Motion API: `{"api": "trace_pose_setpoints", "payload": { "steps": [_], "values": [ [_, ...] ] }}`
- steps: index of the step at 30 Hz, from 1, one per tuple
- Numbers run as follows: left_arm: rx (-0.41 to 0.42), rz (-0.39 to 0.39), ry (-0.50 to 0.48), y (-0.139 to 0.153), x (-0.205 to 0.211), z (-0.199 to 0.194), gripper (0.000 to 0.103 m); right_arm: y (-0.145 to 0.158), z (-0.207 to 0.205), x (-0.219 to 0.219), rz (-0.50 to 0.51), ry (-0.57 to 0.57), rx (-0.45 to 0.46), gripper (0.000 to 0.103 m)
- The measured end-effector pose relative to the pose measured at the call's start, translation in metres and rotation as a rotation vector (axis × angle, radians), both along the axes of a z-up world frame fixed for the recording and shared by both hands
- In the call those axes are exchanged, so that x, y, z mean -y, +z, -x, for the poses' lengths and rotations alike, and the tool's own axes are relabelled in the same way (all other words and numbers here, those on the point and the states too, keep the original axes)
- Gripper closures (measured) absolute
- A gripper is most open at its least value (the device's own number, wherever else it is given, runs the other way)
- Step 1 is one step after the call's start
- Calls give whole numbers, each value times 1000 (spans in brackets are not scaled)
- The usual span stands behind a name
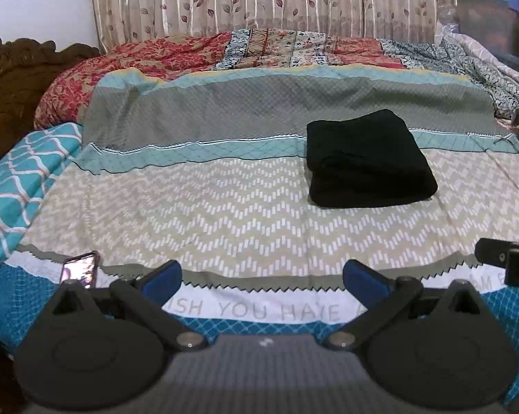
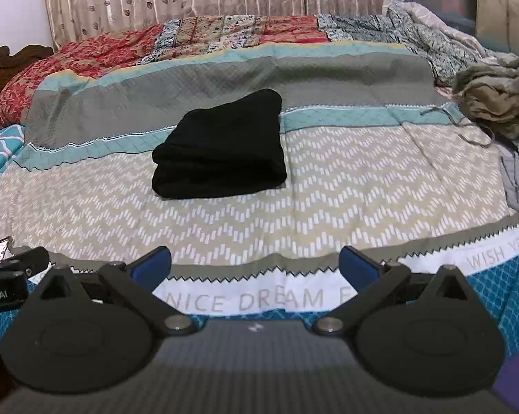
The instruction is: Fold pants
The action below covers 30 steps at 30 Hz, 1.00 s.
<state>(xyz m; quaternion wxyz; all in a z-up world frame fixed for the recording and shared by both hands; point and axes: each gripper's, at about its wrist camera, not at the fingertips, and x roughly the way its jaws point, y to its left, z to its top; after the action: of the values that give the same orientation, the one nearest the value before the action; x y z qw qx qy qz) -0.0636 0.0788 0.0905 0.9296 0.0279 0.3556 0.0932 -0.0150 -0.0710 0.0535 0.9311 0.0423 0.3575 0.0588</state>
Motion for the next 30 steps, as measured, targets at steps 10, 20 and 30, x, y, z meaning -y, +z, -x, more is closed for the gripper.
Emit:
{"api": "trace_pose_setpoints", "payload": {
  "steps": [10, 20, 30],
  "values": [
    [13, -32, 18, 6, 4, 7, 0, 4, 11, 2, -15, -37, 10, 0],
    [-4, -51, 31, 4, 7, 9, 0, 3, 13, 1, -25, -48, -11, 0],
    [-53, -30, 70, -3, -2, 6, 0, 1, 14, -6, -9, -30, -40, 0]
  ]
}}
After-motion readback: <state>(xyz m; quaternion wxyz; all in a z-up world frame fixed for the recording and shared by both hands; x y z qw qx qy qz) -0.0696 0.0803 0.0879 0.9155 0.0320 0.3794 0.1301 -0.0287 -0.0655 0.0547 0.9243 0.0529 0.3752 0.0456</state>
